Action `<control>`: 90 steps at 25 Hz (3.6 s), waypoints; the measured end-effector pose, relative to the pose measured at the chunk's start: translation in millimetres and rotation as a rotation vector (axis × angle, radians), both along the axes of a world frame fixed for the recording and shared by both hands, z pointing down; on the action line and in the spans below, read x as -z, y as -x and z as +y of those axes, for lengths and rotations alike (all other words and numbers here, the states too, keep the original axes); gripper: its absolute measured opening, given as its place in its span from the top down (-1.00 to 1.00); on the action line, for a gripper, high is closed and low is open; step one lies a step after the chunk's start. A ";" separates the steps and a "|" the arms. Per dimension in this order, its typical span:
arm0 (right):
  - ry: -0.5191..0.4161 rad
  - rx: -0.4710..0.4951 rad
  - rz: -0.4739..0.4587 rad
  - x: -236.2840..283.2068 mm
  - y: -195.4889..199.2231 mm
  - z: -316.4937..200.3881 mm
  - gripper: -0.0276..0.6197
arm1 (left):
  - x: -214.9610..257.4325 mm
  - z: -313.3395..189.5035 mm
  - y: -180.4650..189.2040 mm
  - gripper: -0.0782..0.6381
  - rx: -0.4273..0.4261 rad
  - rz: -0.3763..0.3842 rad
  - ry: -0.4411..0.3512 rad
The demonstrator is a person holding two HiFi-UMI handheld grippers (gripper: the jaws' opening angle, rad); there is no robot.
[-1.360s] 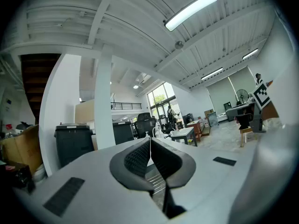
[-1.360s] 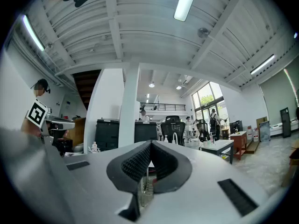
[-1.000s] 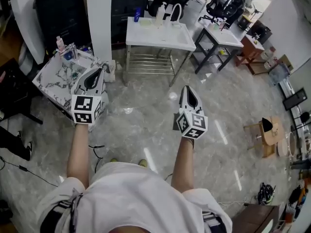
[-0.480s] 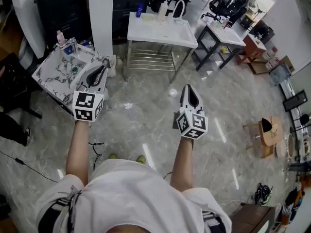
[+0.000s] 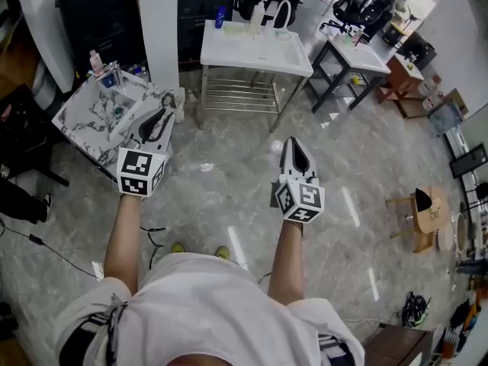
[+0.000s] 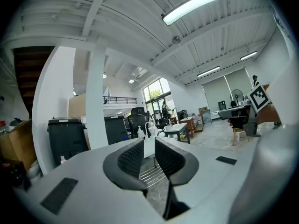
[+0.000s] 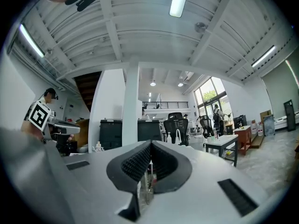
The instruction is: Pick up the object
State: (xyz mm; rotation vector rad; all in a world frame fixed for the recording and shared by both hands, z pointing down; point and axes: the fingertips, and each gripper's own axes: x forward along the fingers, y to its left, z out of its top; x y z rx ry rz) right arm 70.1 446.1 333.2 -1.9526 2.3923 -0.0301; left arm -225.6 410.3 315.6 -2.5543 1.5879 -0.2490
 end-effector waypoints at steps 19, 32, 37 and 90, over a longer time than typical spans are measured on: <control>-0.001 0.028 -0.035 -27.9 -117.7 -53.6 0.89 | -19.7 -48.4 -119.3 0.60 0.023 -0.016 0.012; 0.028 0.021 0.007 -46.4 -108.4 -172.3 0.89 | -41.4 -172.0 -116.4 0.60 -0.005 -0.001 0.031; 0.042 0.007 0.012 -48.3 -95.3 -245.3 0.89 | -46.0 -247.3 -105.9 0.60 -0.028 -0.009 0.052; 0.105 0.076 -0.074 -77.6 -149.7 -872.2 0.89 | -80.0 -852.5 -173.5 0.60 -0.009 -0.026 0.156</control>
